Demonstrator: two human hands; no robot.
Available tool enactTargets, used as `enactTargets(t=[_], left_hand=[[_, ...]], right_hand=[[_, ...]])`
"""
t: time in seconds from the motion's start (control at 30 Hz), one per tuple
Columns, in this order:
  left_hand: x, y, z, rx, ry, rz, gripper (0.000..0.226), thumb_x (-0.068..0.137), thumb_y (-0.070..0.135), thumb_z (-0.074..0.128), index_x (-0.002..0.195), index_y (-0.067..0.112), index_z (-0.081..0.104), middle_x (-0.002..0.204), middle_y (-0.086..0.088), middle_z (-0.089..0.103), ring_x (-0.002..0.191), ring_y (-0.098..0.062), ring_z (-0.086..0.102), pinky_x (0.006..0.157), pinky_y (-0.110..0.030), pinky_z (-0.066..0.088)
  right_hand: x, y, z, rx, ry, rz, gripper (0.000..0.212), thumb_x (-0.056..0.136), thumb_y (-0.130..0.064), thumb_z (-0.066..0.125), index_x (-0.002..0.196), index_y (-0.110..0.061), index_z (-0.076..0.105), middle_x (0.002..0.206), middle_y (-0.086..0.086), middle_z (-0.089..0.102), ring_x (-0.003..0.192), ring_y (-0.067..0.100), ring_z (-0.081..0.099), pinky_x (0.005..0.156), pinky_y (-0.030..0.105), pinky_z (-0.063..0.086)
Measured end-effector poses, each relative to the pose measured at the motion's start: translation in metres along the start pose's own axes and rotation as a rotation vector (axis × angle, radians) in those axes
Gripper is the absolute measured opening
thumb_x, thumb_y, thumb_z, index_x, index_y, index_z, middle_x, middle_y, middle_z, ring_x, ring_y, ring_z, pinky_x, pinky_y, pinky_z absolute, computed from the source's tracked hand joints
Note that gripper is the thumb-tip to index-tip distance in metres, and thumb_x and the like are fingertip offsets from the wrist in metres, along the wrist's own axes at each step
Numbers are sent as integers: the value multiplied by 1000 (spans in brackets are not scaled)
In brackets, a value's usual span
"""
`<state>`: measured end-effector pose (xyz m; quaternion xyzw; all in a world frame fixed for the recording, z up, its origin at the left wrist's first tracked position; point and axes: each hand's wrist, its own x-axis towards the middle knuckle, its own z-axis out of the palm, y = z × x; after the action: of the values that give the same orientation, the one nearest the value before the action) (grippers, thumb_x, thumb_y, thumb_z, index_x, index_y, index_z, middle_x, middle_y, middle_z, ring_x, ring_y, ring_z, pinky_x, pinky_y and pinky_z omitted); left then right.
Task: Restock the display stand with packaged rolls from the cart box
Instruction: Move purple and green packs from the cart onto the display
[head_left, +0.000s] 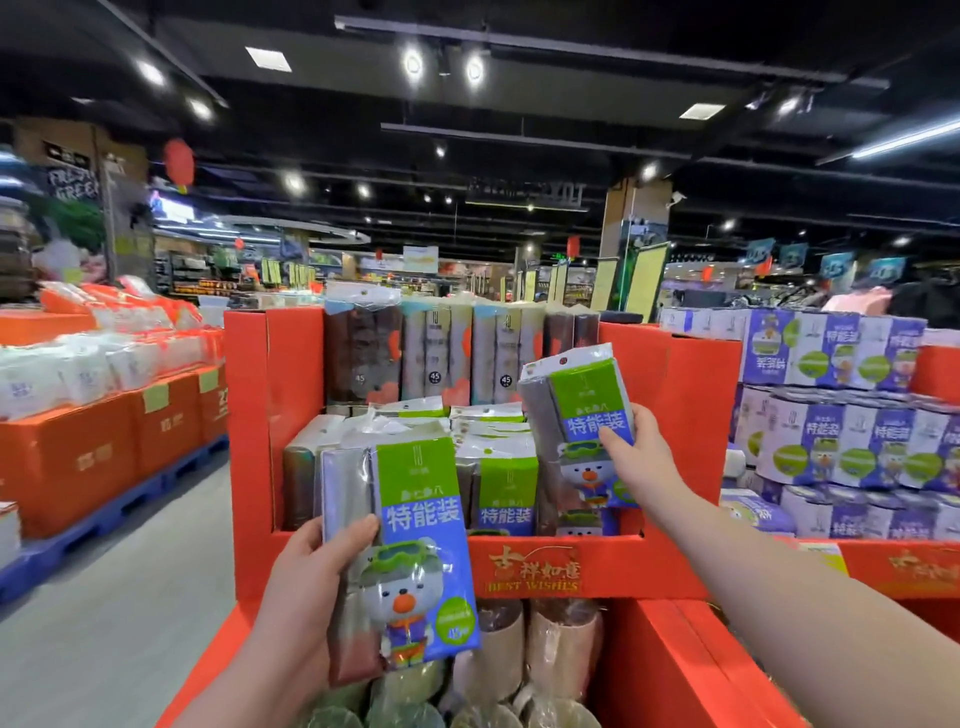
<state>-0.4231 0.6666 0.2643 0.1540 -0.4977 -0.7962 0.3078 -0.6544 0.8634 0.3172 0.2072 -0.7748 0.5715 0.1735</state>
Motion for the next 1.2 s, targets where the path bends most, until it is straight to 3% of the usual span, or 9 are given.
enactTargets(t=[0.1, 0.27, 0.47, 0.53, 0.67, 0.83, 0.97, 1.07, 1.2], left_hand=[[5, -2, 5, -15, 30, 1, 27, 83, 9, 64, 109, 1, 63, 94, -26, 71, 84, -47, 68, 76, -65, 52], [8, -15, 18, -42, 29, -32, 31, 84, 11, 64, 113, 2, 61, 98, -28, 70, 86, -48, 68, 75, -69, 50], [10, -26, 37, -45, 12, -28, 25, 84, 6, 62, 109, 1, 62, 86, -24, 73, 65, -37, 71, 57, -45, 57], [10, -29, 39, -31, 15, -27, 29, 82, 7, 63, 110, 0, 62, 89, -25, 72, 68, -39, 71, 61, -47, 57], [8, -31, 44, -42, 15, -63, 25, 86, 8, 62, 109, 1, 60, 92, -27, 71, 76, -44, 69, 71, -63, 54], [6, -25, 43, -29, 10, -56, 31, 85, 10, 63, 115, 1, 59, 97, -28, 70, 84, -47, 68, 74, -66, 52], [9, -21, 35, -46, 23, -41, 27, 87, 8, 61, 113, 1, 59, 95, -27, 71, 72, -40, 71, 62, -53, 57], [11, -21, 31, -48, 30, -28, 29, 87, 9, 61, 114, 1, 61, 96, -27, 71, 77, -41, 70, 70, -58, 56], [14, -23, 27, -45, 37, -30, 28, 86, 8, 61, 113, 1, 61, 96, -27, 71, 79, -41, 70, 72, -58, 56]], right_hand=[[-1, 8, 8, 42, 11, -12, 29, 91, -9, 57, 113, -25, 47, 105, 0, 58, 103, 26, 56, 91, 41, 43], [-7, 17, 6, 116, -20, -91, 30, 91, -3, 55, 116, -18, 49, 105, 2, 57, 100, 21, 53, 81, 28, 37], [-6, 22, 11, 168, -74, 21, 52, 90, 6, 48, 137, -11, 36, 118, 4, 52, 109, 19, 49, 80, 18, 35], [-3, 25, 13, 89, -109, 35, 59, 89, 8, 48, 142, -12, 31, 128, 6, 50, 117, 20, 48, 95, 25, 38], [12, 19, 10, -243, -97, 70, 50, 84, 2, 57, 131, -6, 43, 134, 15, 51, 119, 31, 53, 89, 29, 40], [17, -5, 9, -849, -135, -239, 104, 82, 6, 58, 151, -23, -14, 158, 9, -22, 147, 33, 7, 105, 41, 40], [45, -14, 0, -1270, -512, -439, 112, 79, -26, 72, 151, -24, -14, 160, 6, 9, 148, 31, 5, 115, 52, 17], [54, -15, 6, -1277, -745, -355, 111, 73, -34, 79, 152, -21, 1, 150, 8, 30, 136, 30, 37, 106, 46, 38], [57, -9, 18, -1193, -716, -386, 94, 58, -43, 86, 133, -14, 36, 132, 9, 45, 121, 30, 49, 96, 43, 47]])
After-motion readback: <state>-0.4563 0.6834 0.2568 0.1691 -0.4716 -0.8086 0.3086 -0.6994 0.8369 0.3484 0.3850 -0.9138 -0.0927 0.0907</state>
